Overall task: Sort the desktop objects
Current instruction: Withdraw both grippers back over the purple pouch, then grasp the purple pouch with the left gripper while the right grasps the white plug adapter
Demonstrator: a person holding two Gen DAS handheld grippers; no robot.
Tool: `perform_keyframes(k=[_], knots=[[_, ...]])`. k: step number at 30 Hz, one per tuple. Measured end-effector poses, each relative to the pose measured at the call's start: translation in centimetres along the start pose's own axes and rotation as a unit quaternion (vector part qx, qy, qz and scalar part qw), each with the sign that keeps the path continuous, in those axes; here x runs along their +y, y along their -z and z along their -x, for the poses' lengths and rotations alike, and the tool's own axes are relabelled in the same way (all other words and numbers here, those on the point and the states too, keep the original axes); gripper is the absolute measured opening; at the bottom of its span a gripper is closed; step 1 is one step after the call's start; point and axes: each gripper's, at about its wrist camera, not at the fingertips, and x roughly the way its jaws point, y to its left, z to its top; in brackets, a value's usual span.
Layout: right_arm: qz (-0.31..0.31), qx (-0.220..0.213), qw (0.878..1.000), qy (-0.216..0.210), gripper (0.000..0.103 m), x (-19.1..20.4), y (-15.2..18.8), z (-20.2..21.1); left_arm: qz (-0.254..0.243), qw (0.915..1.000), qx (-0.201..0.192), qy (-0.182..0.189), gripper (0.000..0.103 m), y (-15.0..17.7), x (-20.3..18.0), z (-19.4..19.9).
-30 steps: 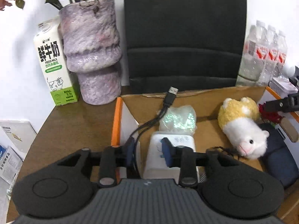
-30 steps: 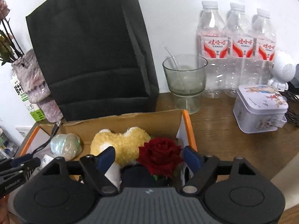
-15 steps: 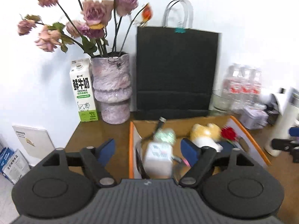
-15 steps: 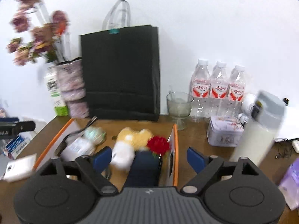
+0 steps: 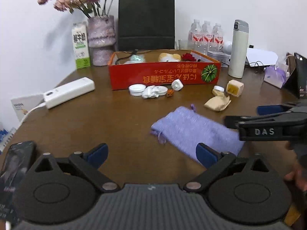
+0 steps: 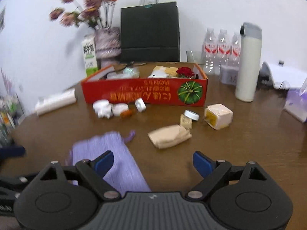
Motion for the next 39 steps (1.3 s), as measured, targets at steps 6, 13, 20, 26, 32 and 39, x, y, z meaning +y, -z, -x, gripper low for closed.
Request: perform_keyframes(k=[6, 13, 20, 26, 32, 39], knots=[[-0.068, -0.006, 0.997, -0.018, 0.092, -2.0, 2.1, 1.1, -0.005, 0.9996, 0.014, 0.023, 0.103, 0.7, -0.7, -0.3], [-0.131, -0.037, 0.991, -0.009, 0.092, -4.2, 1.8, 1.5, -0.031, 0.9980, 0.014, 0.053, 0.103, 0.5, -2.7, -0.8], [-0.124, -0.028, 0.991, 0.036, 0.090, -7.7, -2.9, -2.0, -0.113, 0.9906, 0.019, 0.075, 0.103, -2.4, -5.1, -5.2], [-0.181, 0.001, 0.983, 0.038, 0.088, -11.0, -6.7, -7.6, -0.122, 0.9863, 0.056, 0.095, 0.103, -4.1, -5.6, -8.8], [-0.218, 0.034, 0.974, 0.056, 0.046, -11.3, -7.7, -13.0, -0.063, 0.9892, 0.075, 0.109, 0.101, -4.9, -4.0, -11.1], [-0.203, 0.027, 0.978, 0.050, 0.045, -11.4, -6.6, -11.4, -0.057, 0.9914, 0.050, 0.107, 0.047, -4.2, -3.6, -8.8]])
